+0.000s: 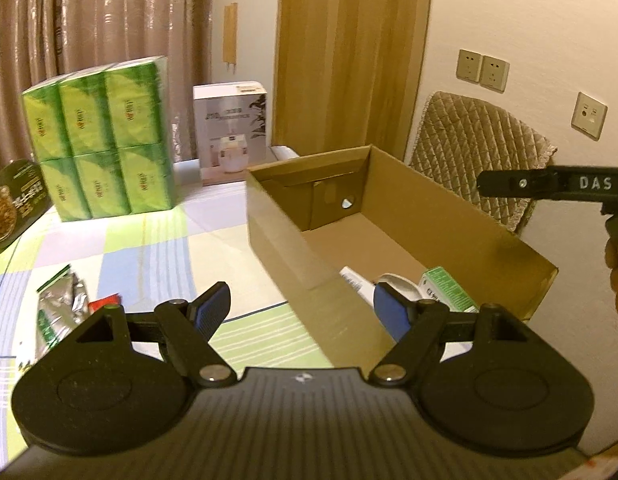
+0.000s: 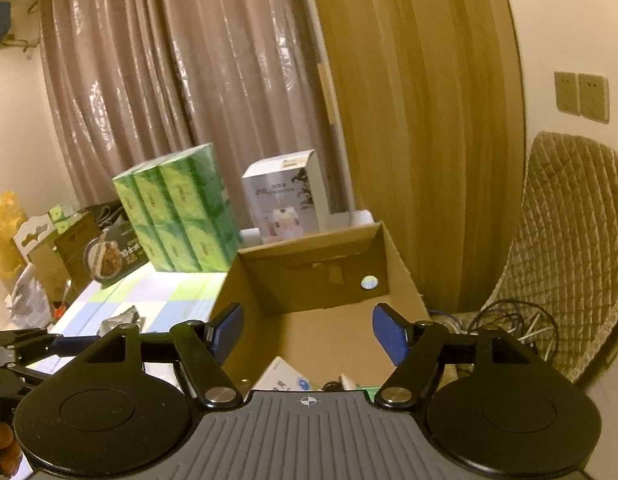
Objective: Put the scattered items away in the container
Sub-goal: 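Open the left gripper dropping the medicine box while the right gripper releases the spoon, then move both grippers back over the ointment box and clear container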
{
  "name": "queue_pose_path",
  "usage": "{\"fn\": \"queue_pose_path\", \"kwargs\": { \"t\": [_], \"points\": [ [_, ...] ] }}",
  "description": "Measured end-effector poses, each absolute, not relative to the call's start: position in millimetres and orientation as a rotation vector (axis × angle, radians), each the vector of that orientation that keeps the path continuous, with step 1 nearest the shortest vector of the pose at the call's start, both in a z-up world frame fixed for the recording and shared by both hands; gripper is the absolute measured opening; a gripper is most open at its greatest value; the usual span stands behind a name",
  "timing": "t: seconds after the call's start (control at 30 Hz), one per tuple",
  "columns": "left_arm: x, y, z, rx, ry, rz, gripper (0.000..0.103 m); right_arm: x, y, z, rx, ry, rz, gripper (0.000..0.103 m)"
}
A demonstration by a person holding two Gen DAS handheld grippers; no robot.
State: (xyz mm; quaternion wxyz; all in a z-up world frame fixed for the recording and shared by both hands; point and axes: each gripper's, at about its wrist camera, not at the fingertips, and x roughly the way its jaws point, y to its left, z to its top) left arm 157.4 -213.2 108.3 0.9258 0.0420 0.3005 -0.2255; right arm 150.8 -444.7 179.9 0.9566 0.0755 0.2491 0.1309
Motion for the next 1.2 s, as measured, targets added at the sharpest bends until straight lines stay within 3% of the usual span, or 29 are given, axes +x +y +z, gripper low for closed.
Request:
{"fn": "queue_pose_path", "kwargs": {
  "t": [0.33, 0.57, 0.7, 0.9, 1.2],
  "points": [
    [136.2, -165.4, 114.5, 0.088, 0.615, -0.415, 0.079, 137.9, -389.2, 198.0, 0.097, 0.489, 0.328, 0.079],
    [118.4, -117.4, 110.1, 0.103, 0.621, -0.362, 0.089, 129.3, -338.3, 206.6, 0.047, 0.481, 0.402, 0.086],
    [111.3, -83.8, 99.1, 0.094, 0.653, -0.326, 0.09, 126.4, -305.3, 207.4, 0.016, 0.486, 0.46, 0.095],
    [107.0, -34.3, 78.4, 0.091, 0.694, -0.249, 0.092, 129.1, -255.5, 196.2, -0.021, 0.508, 0.539, 0.1],
    [116.0, 17.1, 58.0, 0.04, 0.725, -0.169, 0.094, 144.8, -206.6, 152.9, -0.044, 0.591, 0.583, 0.101]
  ]
}}
